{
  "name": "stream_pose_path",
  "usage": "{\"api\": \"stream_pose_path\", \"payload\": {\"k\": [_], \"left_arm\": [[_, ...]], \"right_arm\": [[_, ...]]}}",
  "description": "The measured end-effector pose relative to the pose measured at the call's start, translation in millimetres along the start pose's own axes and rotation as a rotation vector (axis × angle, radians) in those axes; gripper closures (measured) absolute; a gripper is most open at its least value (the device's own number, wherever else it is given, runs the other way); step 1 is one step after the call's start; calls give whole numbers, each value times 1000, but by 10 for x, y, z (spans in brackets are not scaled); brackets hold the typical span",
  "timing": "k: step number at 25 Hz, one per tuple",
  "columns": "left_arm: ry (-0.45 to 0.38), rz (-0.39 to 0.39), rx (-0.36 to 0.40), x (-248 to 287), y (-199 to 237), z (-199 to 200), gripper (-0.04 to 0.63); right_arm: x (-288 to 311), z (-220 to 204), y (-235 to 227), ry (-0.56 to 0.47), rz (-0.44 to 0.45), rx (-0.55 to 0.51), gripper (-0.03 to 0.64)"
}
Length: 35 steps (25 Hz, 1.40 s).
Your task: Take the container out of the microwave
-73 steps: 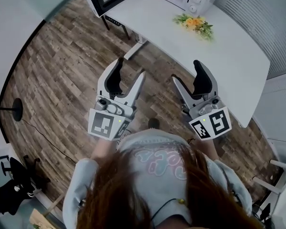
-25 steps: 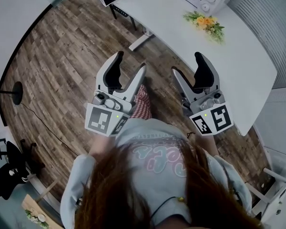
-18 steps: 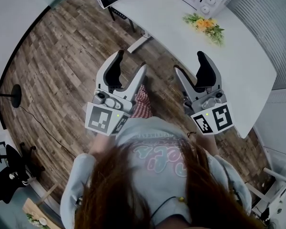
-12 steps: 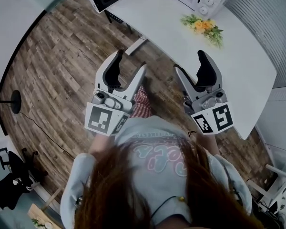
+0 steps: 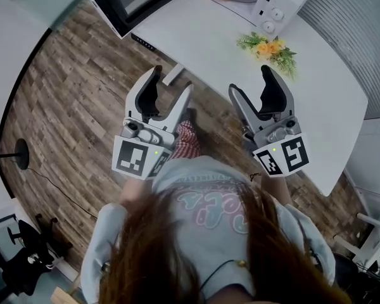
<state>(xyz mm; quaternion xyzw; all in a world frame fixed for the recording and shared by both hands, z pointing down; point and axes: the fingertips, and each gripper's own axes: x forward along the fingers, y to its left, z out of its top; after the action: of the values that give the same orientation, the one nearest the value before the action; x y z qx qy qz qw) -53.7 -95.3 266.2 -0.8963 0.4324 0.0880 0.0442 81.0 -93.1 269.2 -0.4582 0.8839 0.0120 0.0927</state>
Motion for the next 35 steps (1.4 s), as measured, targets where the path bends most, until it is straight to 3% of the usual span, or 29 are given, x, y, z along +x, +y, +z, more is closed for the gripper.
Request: {"api": "stream_pose_path", "payload": {"k": [20, 35], "left_arm": [[38, -120, -28, 1402, 1044, -224, 359], [106, -236, -48, 2053, 1512, -528, 299]], "right_arm": [[1386, -151, -845, 29, -68, 3, 293], [1914, -341, -1329, 47, -186, 4, 293]]}}
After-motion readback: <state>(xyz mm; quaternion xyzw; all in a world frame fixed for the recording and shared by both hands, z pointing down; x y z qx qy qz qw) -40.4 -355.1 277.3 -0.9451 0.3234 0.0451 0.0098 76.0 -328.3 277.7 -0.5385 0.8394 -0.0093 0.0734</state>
